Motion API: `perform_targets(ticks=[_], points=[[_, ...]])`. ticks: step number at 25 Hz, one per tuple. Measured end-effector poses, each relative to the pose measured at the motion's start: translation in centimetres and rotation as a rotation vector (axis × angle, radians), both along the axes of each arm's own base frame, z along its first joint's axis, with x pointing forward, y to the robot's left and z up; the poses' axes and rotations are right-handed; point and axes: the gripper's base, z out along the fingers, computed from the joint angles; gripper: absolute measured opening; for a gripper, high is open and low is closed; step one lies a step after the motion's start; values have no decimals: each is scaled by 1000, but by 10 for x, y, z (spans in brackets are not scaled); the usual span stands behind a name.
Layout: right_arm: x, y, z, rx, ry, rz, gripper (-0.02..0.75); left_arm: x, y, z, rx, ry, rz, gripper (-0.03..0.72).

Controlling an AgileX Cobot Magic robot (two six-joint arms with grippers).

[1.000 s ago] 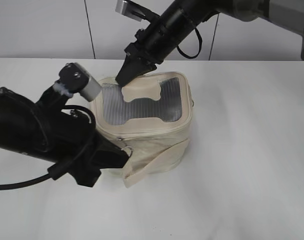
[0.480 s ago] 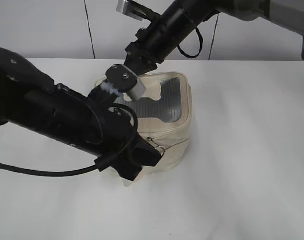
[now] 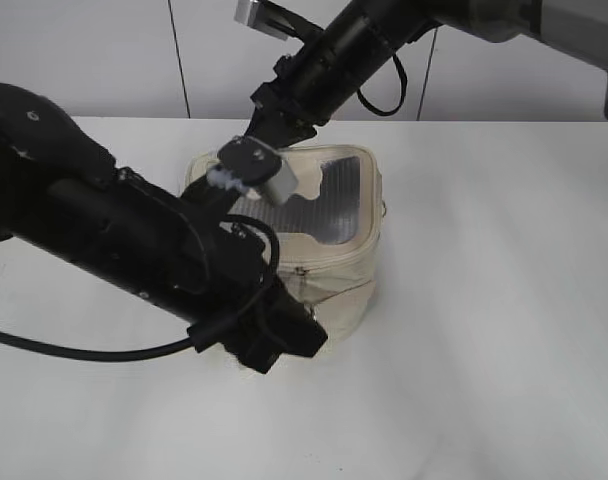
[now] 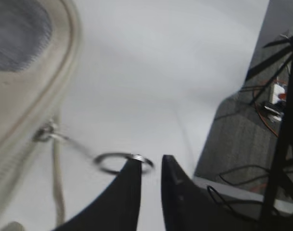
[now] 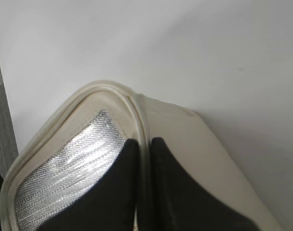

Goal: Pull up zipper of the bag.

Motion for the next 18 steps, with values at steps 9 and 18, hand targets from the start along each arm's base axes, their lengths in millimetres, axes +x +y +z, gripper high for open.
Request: perform_targets(ticks=[9, 18], points=[[20, -26, 5, 54, 16, -117, 426, -6, 52, 46, -6, -23, 136, 337], [34, -125, 41, 85, 68, -332, 410, 75, 112, 85, -56, -119, 385, 340]])
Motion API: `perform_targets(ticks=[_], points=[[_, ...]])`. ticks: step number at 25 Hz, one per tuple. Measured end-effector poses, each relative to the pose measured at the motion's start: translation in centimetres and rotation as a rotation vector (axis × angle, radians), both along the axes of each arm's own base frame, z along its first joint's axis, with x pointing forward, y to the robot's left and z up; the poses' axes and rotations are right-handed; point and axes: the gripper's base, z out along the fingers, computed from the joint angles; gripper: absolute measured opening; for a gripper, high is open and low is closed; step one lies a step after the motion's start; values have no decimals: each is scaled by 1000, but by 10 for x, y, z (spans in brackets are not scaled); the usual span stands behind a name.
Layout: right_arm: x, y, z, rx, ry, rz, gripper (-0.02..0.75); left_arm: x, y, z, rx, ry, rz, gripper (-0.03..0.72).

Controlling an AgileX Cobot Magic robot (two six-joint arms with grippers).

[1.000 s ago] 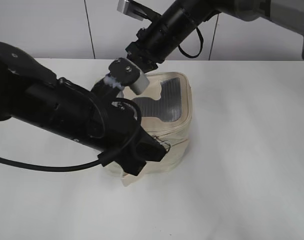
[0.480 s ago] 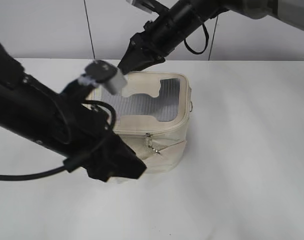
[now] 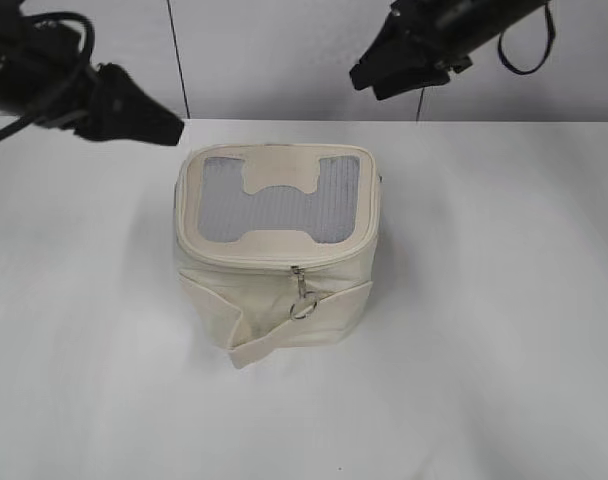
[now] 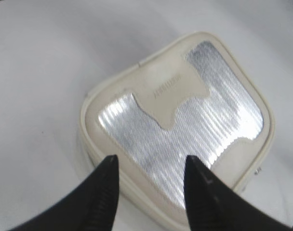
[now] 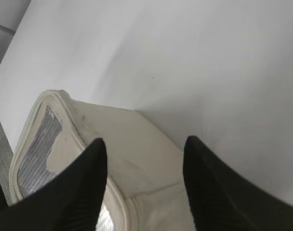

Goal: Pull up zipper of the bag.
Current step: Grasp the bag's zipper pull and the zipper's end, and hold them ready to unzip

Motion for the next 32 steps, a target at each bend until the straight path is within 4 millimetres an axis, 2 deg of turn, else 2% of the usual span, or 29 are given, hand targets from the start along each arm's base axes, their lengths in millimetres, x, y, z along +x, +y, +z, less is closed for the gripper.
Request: perform_targets(ticks=[3, 6, 10, 14, 18, 29, 31, 32], points=[[-17, -22, 0, -14, 10, -40, 409, 44, -17, 6, -9, 6, -82, 341], [-43, -37, -9, -45, -19, -96, 406, 84, -40, 4, -6, 4, -178, 343], [-86, -48, -24, -62, -78, -167, 406, 118, -76, -2, 31, -28, -313, 356], [-119, -51, -47, -38, -71, -190, 404, 129, -111, -15, 87, -30, -457, 361], [-129, -51, -61, -18, -54, -207, 403, 129, -133, -32, 103, 14, -554, 362], [-129, -52, -62, -22, -79, -197, 402, 130, -142, -52, 136, 59, -580, 358], [-129, -52, -62, -27, -81, -192, 402, 130, -142, -54, 136, 69, -577, 312], [-130, -52, -63, -29, -80, -190, 402, 129, -142, -54, 136, 72, -579, 255]])
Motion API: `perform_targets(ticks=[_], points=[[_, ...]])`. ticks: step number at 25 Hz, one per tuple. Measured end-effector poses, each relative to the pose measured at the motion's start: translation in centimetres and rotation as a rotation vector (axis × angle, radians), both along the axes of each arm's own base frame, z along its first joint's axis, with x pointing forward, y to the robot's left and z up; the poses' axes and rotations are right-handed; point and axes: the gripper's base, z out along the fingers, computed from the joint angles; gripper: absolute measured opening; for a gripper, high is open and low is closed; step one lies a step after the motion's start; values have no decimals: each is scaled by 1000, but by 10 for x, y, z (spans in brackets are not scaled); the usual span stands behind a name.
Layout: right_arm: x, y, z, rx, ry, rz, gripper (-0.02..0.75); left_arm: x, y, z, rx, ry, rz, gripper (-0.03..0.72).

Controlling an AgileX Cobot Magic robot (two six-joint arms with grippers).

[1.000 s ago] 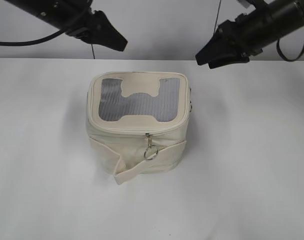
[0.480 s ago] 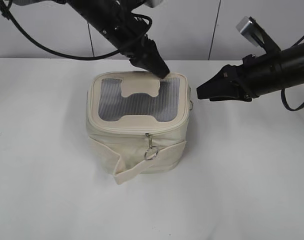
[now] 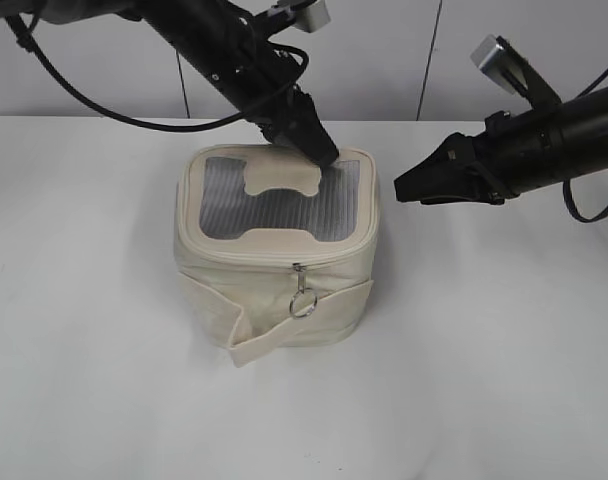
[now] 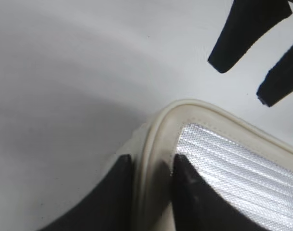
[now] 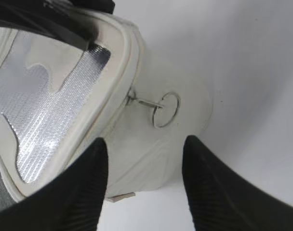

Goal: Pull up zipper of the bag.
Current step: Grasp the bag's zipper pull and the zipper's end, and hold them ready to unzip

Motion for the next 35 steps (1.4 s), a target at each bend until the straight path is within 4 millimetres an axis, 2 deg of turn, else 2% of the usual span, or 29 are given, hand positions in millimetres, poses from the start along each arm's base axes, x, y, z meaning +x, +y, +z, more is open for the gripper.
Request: perform_targets(ticks=[2, 4, 10, 17, 22, 27, 35], points=[[-1, 0, -2, -4, 5, 2, 402, 0, 1, 0, 9, 1, -5, 112], [-3, -1, -4, -10, 10, 6, 402, -1, 1, -1, 16, 1, -7, 45], [-5, 4, -10, -75, -46, 44, 402, -1, 1, -1, 17, 2, -8, 43], [-7, 31, -13, -206, -161, 89, 402, -1, 0, -1, 16, 3, -8, 42], [-7, 33, -17, -234, -169, 97, 402, -1, 1, -1, 17, 3, -8, 42], [-5, 34, -36, -246, -124, 108, 402, -1, 1, -1, 17, 3, -8, 42], [-1, 36, -36, -208, -154, 85, 400, -1, 1, -1, 17, 3, -8, 42]])
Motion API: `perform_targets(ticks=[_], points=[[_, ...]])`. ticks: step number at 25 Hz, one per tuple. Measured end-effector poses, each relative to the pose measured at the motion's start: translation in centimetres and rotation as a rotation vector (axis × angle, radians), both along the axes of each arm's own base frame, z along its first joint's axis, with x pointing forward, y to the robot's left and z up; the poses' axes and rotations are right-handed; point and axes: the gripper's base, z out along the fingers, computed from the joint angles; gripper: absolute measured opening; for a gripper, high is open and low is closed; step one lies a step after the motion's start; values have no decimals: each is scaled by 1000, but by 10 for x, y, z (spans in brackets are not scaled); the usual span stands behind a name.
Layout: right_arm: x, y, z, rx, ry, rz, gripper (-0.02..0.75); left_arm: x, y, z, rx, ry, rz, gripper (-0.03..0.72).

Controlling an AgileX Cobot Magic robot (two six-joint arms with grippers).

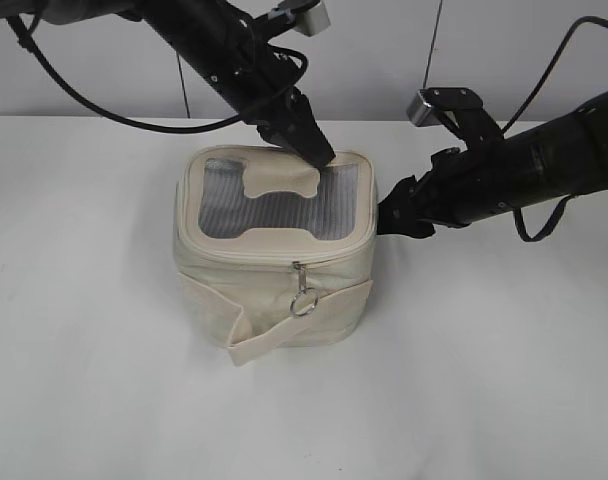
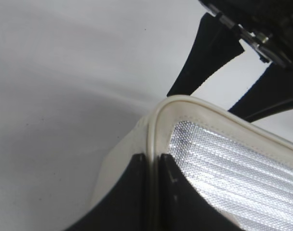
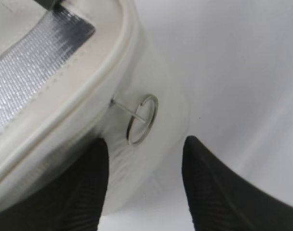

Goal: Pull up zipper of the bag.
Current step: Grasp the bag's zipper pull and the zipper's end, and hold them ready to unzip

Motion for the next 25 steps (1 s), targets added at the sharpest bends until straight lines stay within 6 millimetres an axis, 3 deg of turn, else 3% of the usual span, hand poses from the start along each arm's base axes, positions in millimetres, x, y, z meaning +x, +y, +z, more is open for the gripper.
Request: perform_targets(ticks=[7, 10, 12, 18, 25], points=[[18, 6, -3, 19, -16, 4, 301, 0, 0, 0, 0, 0, 0, 39], [21, 8, -5, 28, -8, 10, 79, 0, 0, 0, 0, 0, 0, 39], [21, 8, -6, 25, 17, 4, 18, 0, 0, 0, 0, 0, 0, 39], [5, 3, -3, -10, 107, 12, 8, 0, 0, 0, 7, 7, 19, 39], [-33, -4, 25, 16, 106, 29, 8, 0, -1, -1, 29, 23, 54, 37]])
